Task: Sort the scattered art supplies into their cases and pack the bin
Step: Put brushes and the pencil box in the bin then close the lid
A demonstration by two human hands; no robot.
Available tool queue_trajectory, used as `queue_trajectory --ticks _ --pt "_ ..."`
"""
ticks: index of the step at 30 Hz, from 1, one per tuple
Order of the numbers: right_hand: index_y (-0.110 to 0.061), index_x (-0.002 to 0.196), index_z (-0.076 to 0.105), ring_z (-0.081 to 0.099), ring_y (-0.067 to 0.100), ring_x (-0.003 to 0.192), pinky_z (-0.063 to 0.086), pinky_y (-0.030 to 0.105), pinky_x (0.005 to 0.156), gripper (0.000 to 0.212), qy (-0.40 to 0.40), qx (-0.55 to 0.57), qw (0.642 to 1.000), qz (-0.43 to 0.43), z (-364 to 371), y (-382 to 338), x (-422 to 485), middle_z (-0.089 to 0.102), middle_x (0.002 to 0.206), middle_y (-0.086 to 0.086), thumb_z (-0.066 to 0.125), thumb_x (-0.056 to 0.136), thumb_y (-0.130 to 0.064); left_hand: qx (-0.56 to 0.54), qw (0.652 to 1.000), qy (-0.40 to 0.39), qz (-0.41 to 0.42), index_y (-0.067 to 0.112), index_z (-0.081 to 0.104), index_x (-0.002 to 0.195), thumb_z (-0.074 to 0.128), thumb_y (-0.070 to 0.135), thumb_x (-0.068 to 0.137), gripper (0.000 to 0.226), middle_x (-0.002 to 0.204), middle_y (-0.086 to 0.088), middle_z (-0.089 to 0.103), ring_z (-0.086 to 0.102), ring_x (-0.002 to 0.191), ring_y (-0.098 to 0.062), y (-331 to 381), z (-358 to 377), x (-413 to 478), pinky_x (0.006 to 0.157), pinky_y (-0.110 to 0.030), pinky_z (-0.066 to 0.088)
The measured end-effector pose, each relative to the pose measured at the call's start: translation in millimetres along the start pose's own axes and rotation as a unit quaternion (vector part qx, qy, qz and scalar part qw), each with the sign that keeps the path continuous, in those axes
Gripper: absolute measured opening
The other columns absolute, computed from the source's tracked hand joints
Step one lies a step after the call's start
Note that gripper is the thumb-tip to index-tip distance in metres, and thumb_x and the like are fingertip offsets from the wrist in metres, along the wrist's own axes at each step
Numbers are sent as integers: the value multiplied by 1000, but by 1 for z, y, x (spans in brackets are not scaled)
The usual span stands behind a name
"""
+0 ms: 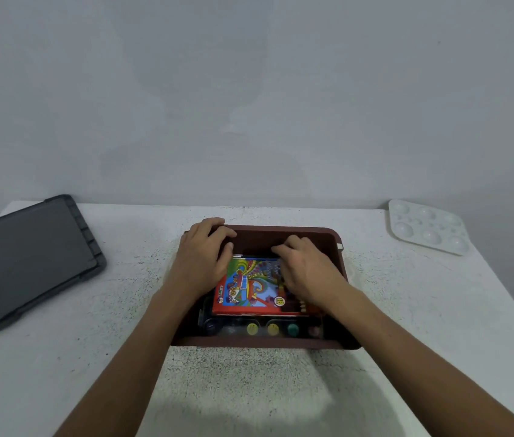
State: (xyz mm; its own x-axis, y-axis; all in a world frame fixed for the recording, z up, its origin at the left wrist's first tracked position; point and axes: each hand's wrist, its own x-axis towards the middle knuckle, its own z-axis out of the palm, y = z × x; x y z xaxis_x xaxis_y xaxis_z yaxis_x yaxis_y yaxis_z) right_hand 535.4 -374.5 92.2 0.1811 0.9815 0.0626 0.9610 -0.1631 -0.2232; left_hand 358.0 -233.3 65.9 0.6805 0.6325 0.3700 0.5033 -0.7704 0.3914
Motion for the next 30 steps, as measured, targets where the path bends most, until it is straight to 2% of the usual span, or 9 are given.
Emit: queue_trajectory --ticks 2,6,8,12,17,21,24,28,30 --pt "-10 134 56 51 27 112 50 40 90 36 34 20 999 14 -13 12 -3 57 123 10 48 99 -19 -37 999 -5 4 15 67 110 50 28 92 28 123 -6 60 55 113 -23 15 3 10 94 -38 45" --pt "-13 131 59 52 25 109 45 34 89 34 71 35 996 51 -38 44 -12 59 120 8 46 100 -20 -97 994 -47 11 19 63 118 50 24 100 24 126 1 56 49 118 -15 59 14 38 97 -26 36" --pt "-13 130 60 53 27 110 45 36 90 33 81 38 994 68 -47 64 -17 60 120 9 47 100 -19 -116 991 -54 26 20 63 119 50 23 100 23 126 3 57 50 119 -12 83 21 52 98 -23 34" --pt "-15 130 61 55 24 112 44 33 90 34 95 57 986 126 -61 117 -33 60 122 6 49 99 -21 -140 986 -82 36 24 62 119 48 26 100 24 125 6 58 52 116 -9 134 45 85 97 -24 37" --pt "-14 128 62 61 20 105 42 28 85 32 102 99 968 207 -72 184 -48 62 116 7 51 98 -20 -153 980 -124 36 24 62 121 47 28 100 26 123 6 60 56 114 -11 184 85 116 94 -27 41" --pt "-14 131 58 60 22 111 46 34 94 35 83 138 941 299 -73 246 -63 62 123 10 49 98 -21 -130 973 -190 19 18 59 127 46 28 101 31 127 0 59 56 116 -18 227 126 143 95 -33 44" --pt "-12 134 55 56 25 118 40 32 98 38 68 151 919 359 -69 285 -73 60 129 11 50 98 -21 -89 964 -249 -3 17 55 132 45 29 100 36 134 -3 56 54 120 -22 249 159 162 98 -38 44" --pt "-8 141 49 45 29 131 35 34 106 43 52 167 898 404 -57 327 -84 52 142 13 49 99 -20 -27 945 -325 -18 10 47 138 42 27 101 41 142 -9 49 48 127 -27 269 202 176 98 -37 40" --pt "-8 144 44 42 31 134 33 35 107 47 43 171 892 417 -50 344 -86 45 146 17 49 99 -19 -50 932 -357 -36 9 39 145 41 27 102 47 149 -12 42 41 134 -29 277 220 180 104 -38 36"
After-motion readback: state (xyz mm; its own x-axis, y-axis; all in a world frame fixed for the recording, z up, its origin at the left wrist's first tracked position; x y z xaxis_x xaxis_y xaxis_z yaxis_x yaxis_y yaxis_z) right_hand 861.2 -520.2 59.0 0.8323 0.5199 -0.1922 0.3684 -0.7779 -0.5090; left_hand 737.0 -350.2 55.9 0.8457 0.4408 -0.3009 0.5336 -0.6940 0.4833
